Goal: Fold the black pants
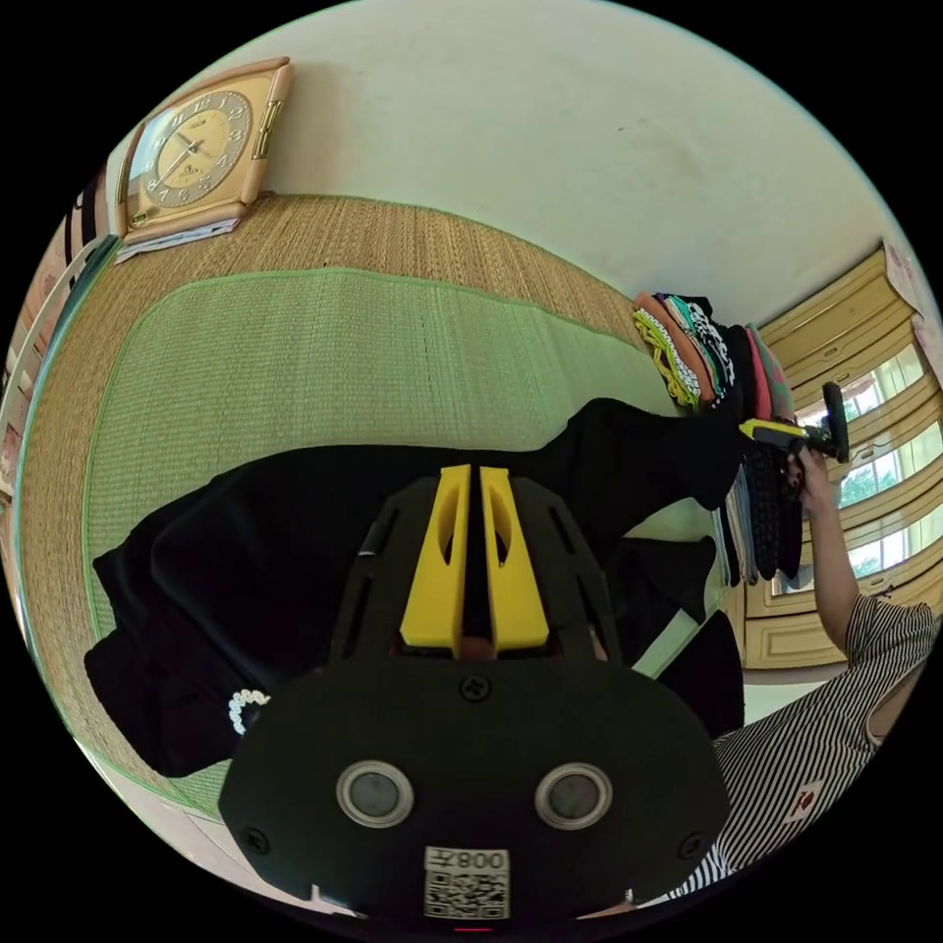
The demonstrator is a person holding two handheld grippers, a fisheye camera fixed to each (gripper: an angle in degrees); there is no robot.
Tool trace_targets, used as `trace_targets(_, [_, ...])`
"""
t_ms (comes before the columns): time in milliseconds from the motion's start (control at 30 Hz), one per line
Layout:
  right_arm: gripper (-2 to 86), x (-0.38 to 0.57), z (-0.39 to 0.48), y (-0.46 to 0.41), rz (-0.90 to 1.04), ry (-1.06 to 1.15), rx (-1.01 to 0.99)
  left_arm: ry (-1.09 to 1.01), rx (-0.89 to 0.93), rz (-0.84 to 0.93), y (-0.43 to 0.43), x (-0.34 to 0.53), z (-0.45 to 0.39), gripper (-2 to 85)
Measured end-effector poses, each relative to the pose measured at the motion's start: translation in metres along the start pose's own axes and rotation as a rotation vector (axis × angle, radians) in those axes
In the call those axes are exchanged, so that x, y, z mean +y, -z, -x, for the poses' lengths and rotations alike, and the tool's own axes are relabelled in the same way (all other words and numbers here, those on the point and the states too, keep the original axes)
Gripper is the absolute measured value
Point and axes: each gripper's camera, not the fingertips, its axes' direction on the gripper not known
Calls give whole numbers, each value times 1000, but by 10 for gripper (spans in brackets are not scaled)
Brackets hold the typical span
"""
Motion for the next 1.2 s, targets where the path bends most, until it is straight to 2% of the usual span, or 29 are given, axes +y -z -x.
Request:
trace_targets(133, [41, -46, -69, 1, 71, -215, -32, 11, -6, -15, 8, 3, -3, 24])
trace_targets(200, [61, -46, -74, -2, 50, -243, -96, 30, -16, -26, 16, 14, 3, 30])
trace_targets(267, [75, -40, -60, -8, -1, -188, -166, 53, -60, -20, 20, 23, 10, 36])
trace_targets(367, [86, -33, -16, -38, 25, -42, -181, 106, -115, 14, 22, 28, 32, 53])
trace_targets(467, [97, -43, 32, -72, 134, 108, -40, 174, -212, 36, 27, 19, 58, 66])
trace_targets(533, [96, -55, 53, -96, 195, 166, 123, 210, -263, 74, 25, 9, 73, 72])
trace_targets(600, [88, -61, 54, -112, 244, 147, 179, 258, -324, 124, 19, -4, 90, 75])
trace_targets(700, [82, -65, 43, -129, 287, 76, 134, 309, -319, 235, -2, -15, 107, 63])
trace_targets(867, [46, -64, 30, -132, 243, -2, 41, 255, -380, 177, 3, -17, 94, 13])
trace_targets(900, [17, -65, 29, -132, 243, -2, 44, 246, -387, 151, 10, -18, 89, 9])
trace_targets(1000, [3, -67, 26, -124, 222, 6, 30, 211, -374, 24, 43, -26, 71, 3])
trace_targets(1200, [2, -74, -2, -75, 37, -73, 13, 127, -389, -135, 107, -58, 45, 3])
